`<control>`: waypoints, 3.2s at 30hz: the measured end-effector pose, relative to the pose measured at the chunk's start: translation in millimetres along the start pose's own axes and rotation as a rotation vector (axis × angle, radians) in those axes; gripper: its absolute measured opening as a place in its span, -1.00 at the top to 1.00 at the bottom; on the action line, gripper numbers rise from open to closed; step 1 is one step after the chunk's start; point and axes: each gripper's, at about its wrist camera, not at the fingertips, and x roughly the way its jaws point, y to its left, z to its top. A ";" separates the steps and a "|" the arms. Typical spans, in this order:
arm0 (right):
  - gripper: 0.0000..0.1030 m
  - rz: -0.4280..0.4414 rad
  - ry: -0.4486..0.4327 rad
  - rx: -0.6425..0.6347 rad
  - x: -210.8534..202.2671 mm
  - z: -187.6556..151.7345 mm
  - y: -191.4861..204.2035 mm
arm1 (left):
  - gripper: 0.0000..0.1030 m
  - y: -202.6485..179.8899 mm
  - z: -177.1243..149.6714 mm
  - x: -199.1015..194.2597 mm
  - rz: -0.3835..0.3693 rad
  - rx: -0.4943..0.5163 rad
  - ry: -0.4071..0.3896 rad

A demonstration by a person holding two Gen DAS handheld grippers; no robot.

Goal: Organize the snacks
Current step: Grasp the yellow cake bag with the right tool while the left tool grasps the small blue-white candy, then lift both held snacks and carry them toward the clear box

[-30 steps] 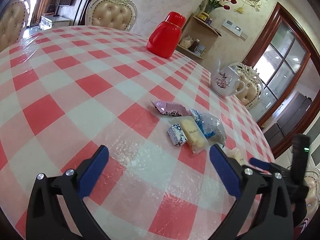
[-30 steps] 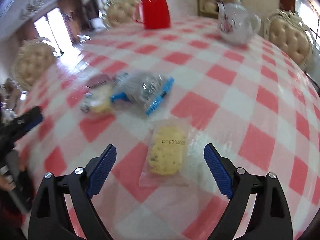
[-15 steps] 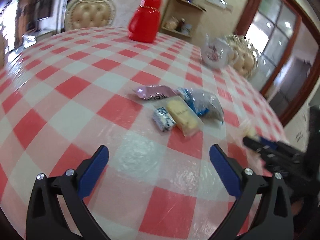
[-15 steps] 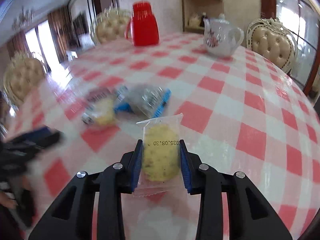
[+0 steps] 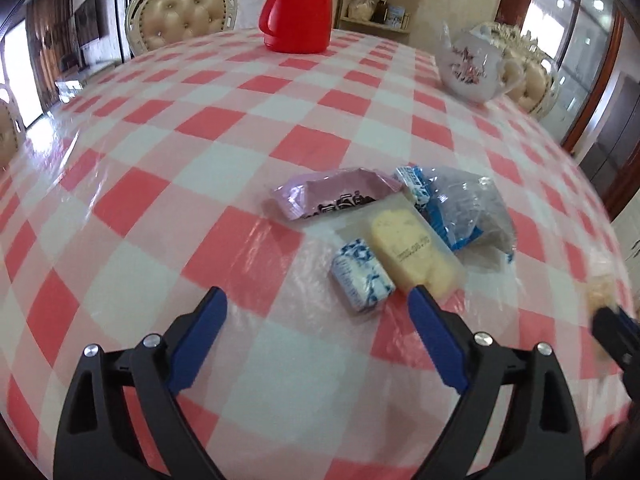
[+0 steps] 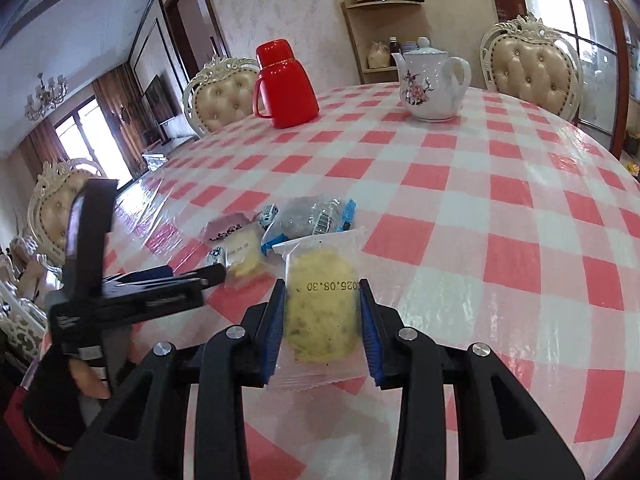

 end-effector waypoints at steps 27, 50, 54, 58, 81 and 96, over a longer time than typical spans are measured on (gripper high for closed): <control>0.32 0.055 -0.030 0.129 -4.4 -2.8 -28.5 | 0.60 28.2 -6.5 -25.8 -0.079 0.020 -0.073; 0.32 0.069 0.017 0.068 -90.3 -122.0 91.9 | 0.60 42.3 -149.3 -154.5 -0.112 0.080 -0.162; 0.32 0.074 0.040 0.039 -94.7 -136.9 111.3 | 0.60 48.1 -169.8 -173.0 -0.105 0.118 -0.169; 0.32 0.087 0.048 0.015 -99.4 -145.7 127.5 | 0.60 57.6 -187.4 -189.5 -0.105 0.139 -0.175; 0.32 0.211 0.099 -0.214 -111.9 -176.5 249.4 | 0.60 164.6 -251.1 -263.8 -0.033 0.067 -0.245; 0.32 0.355 0.147 -0.406 -118.3 -206.7 346.7 | 0.60 235.4 -269.0 -285.4 0.079 0.076 -0.227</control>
